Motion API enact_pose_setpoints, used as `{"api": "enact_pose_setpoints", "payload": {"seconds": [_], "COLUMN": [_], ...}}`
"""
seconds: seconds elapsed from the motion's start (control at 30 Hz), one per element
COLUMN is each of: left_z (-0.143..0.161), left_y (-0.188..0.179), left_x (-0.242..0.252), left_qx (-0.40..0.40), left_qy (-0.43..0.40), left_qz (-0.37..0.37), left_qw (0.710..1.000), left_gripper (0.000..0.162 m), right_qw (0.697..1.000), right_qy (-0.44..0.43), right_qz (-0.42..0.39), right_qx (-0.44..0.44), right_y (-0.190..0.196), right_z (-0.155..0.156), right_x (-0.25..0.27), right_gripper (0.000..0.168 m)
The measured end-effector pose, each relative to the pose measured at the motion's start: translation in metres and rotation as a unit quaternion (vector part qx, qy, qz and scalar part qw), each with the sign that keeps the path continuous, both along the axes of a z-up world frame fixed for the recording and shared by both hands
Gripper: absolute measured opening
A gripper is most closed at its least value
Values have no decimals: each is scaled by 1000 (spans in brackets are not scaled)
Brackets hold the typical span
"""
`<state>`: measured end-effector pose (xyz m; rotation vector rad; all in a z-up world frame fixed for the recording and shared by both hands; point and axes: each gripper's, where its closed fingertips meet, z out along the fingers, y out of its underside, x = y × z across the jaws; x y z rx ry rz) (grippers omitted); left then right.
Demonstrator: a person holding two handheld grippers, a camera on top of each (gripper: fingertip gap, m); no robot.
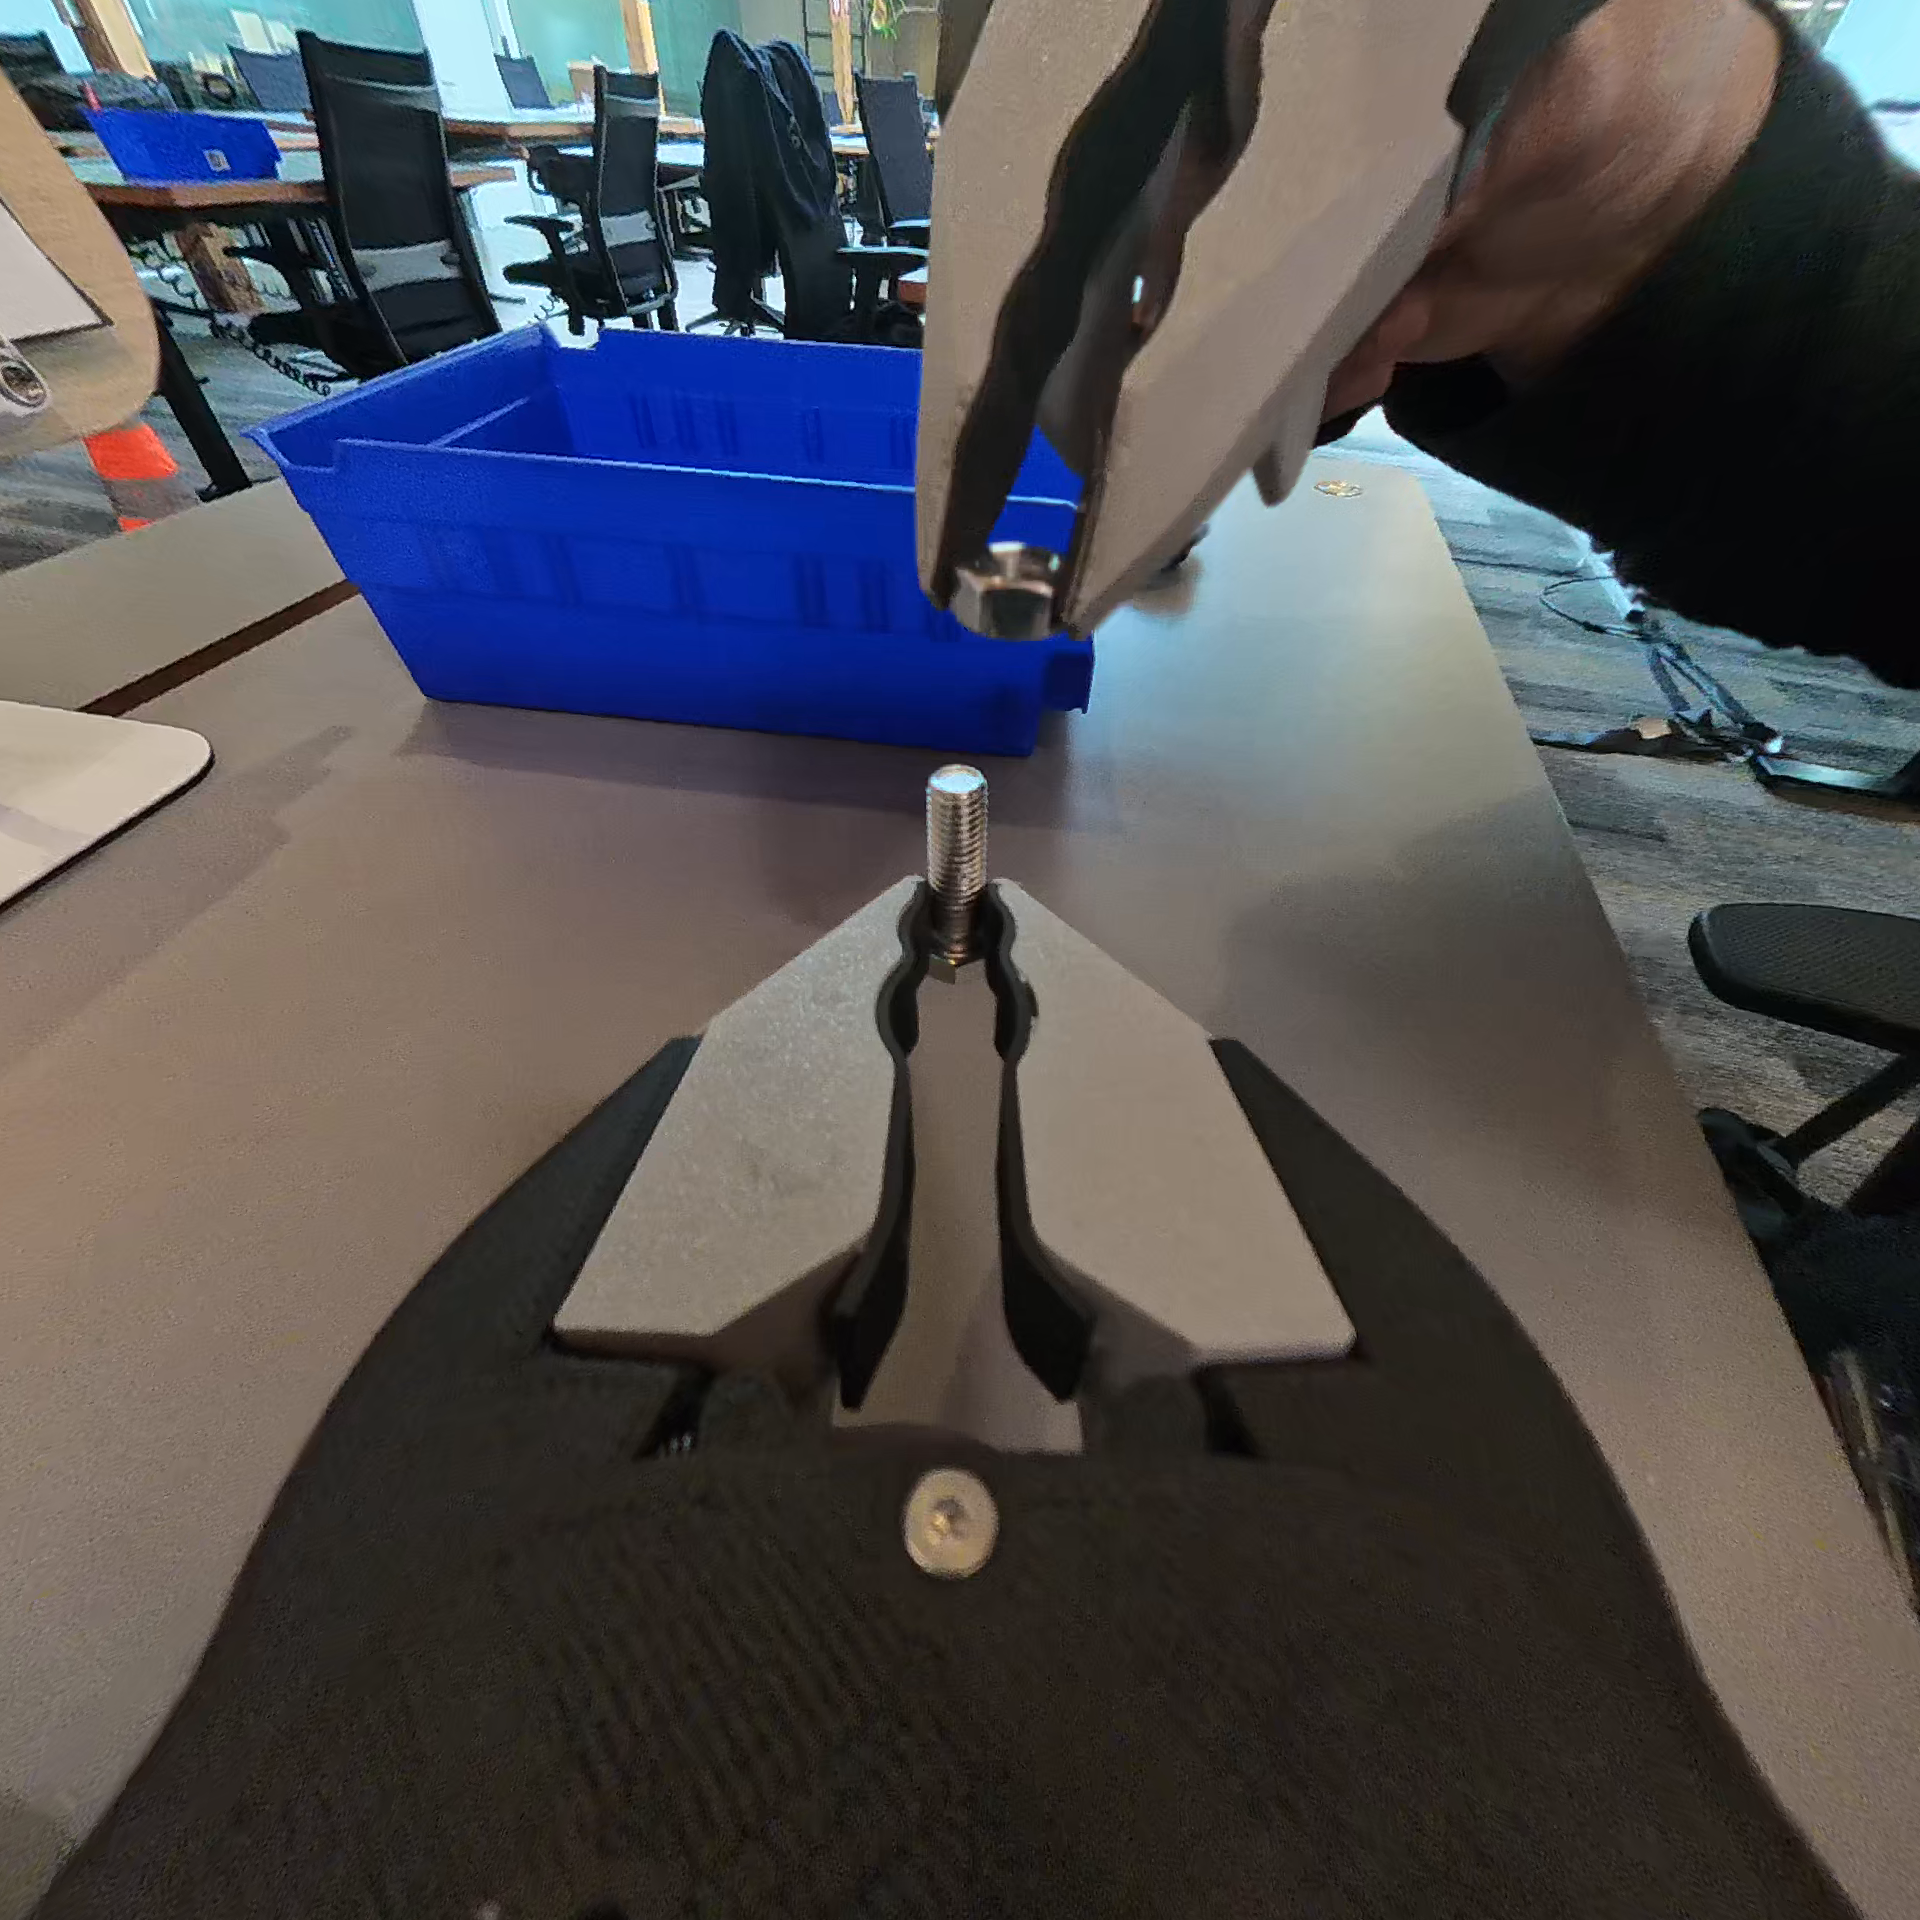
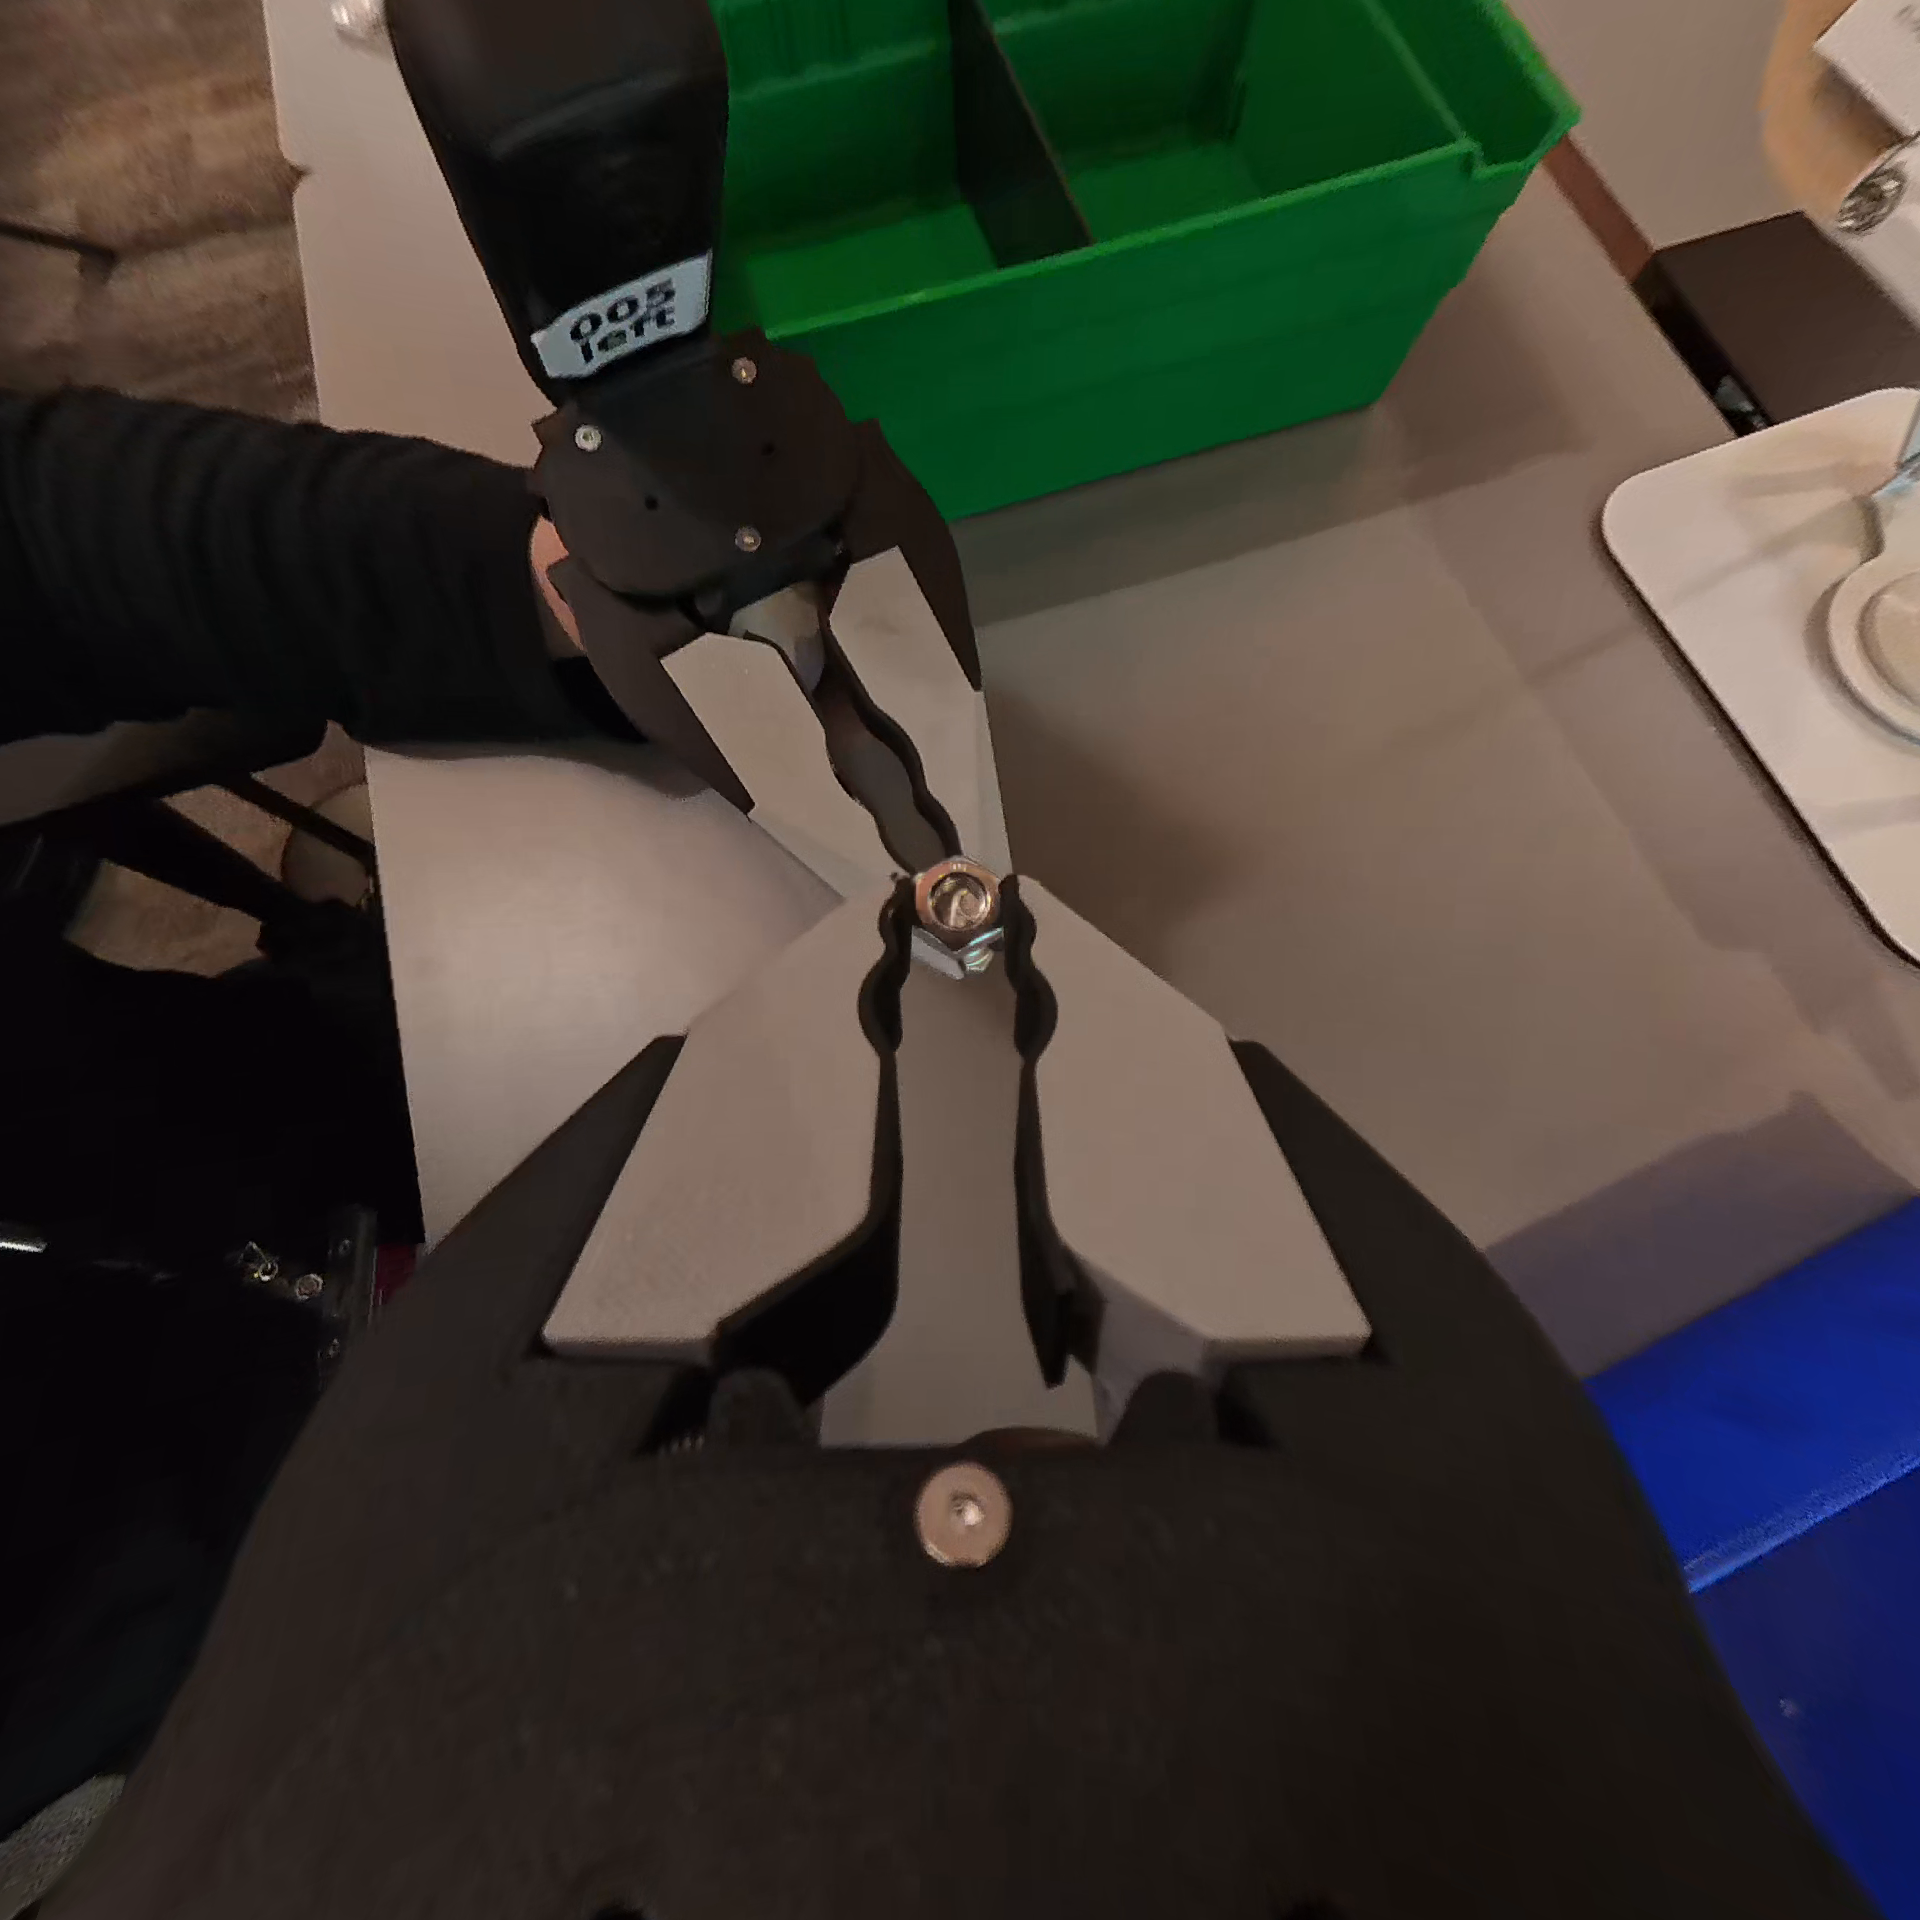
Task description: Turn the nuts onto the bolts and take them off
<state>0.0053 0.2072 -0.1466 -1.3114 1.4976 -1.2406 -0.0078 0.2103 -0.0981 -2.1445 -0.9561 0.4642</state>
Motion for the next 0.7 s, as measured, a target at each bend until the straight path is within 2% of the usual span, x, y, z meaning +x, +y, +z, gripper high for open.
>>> {"api": "enact_pose_setpoints", "payload": {"seconds": [0.3, 0.7], "left_z": [6, 5], "left_y": [2, 0], "left_x": [-3, -2], "left_qx": [-11, -4], "left_qy": [-9, -6], "left_qz": [2, 0], "left_qw": [1000, 1000], "left_gripper": [6, 6], "right_qw": [999, 999], "right_qy": [-35, -37], "right_qz": [4, 3], "right_qx": [-23, -25], "right_y": [6, 9], "right_z": [-16, -19], "right_x": [-4, -8], "right_gripper": [14, 14]}}
